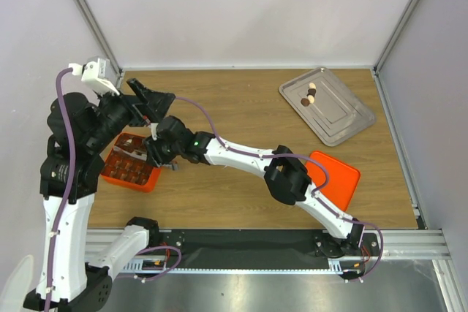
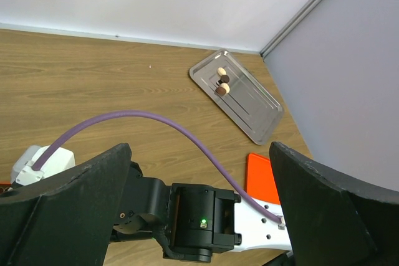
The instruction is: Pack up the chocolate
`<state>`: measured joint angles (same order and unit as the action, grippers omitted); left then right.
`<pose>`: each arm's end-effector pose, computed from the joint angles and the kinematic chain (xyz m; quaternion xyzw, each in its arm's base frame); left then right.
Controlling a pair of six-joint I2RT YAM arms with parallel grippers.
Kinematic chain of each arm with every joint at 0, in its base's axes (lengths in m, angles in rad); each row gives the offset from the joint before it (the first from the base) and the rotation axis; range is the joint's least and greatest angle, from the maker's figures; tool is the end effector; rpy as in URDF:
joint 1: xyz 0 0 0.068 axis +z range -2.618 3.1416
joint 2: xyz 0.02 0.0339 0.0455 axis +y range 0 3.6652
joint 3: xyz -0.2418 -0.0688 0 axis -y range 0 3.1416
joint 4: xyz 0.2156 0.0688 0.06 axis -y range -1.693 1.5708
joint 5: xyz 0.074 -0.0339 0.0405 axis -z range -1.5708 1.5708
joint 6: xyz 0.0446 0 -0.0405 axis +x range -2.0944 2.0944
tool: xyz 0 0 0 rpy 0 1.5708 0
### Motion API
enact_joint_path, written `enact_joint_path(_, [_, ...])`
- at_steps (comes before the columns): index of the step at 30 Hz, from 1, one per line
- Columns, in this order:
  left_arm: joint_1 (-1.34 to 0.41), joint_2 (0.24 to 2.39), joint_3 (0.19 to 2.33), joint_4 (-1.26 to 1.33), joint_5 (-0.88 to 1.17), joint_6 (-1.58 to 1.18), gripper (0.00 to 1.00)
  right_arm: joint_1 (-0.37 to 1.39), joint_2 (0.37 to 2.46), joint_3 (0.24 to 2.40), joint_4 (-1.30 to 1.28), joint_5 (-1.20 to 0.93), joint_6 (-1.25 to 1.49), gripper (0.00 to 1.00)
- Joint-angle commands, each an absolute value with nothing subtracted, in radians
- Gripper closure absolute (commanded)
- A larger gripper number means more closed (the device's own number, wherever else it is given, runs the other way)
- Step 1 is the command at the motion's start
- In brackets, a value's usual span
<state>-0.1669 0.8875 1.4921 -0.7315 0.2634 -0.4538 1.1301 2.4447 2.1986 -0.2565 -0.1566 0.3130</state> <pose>0.1230 -0.0325 0.4581 -0.0205 0.7488 -0.2939 0.5937 0.2209 0.4847 0.2175 -0.3774 0.7716 0.3858 0.3366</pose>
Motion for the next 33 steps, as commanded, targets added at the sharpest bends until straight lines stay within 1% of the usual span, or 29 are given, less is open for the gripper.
enact_joint_path(1, [-0.161,0.881,1.489,-0.696,0.275,-0.465,0.00,1.127,2.441,2.238,-0.187,-0.166,0.296,0.55])
enact_joint_path(5, [-0.161,0.881,1.489,-0.699,0.275,-0.465,0.00,1.121,2.434,2.247,-0.180,-0.170,0.290,0.55])
enact_joint_path(9, [-0.160,0.882,1.503,-0.713,0.268,-0.462,0.00,1.117,2.369,2.230,-0.166,-0.153,0.265,0.57])
enact_joint_path(12, [-0.161,0.887,1.540,-0.735,0.261,-0.459,0.00,1.100,2.300,2.149,-0.134,-0.143,0.252,0.57])
enact_joint_path(16, [-0.161,0.888,1.580,-0.753,0.252,-0.460,0.00,1.065,2.130,2.008,-0.117,-0.092,0.238,0.57])
enact_joint_path(17, [-0.161,0.890,1.585,-0.761,0.245,-0.454,0.00,1.052,2.090,1.918,-0.109,-0.081,0.238,0.58])
enact_joint_path(18, [-0.161,0.890,1.588,-0.765,0.239,-0.453,0.00,1.037,2.053,1.873,-0.101,-0.063,0.239,0.58])
enact_joint_path(21, [-0.161,0.882,1.589,-0.785,0.221,-0.442,0.00,0.950,1.906,1.686,-0.100,-0.019,0.245,0.58])
enact_joint_path(23, [-0.161,0.873,1.566,-0.793,0.206,-0.430,0.00,0.856,1.800,1.581,-0.146,0.029,0.235,0.58])
enact_joint_path(27, [-0.161,0.839,1.487,-0.779,0.172,-0.422,0.00,0.659,1.709,1.519,-0.325,0.142,0.193,0.57])
enact_joint_path(28, [-0.160,0.828,1.448,-0.773,0.169,-0.426,0.00,0.619,1.700,1.511,-0.349,0.147,0.187,0.57])
enact_joint_path(29, [-0.161,0.825,1.433,-0.766,0.169,-0.437,0.00,0.538,1.688,1.500,-0.360,0.152,0.180,0.57])
enact_joint_path(32, [-0.160,0.834,1.390,-0.733,0.186,-0.454,0.00,0.427,1.663,1.471,-0.388,0.134,0.160,0.57])
enact_joint_path(33, [-0.161,0.841,1.385,-0.726,0.186,-0.456,0.00,0.363,1.666,1.468,-0.390,0.117,0.153,0.56])
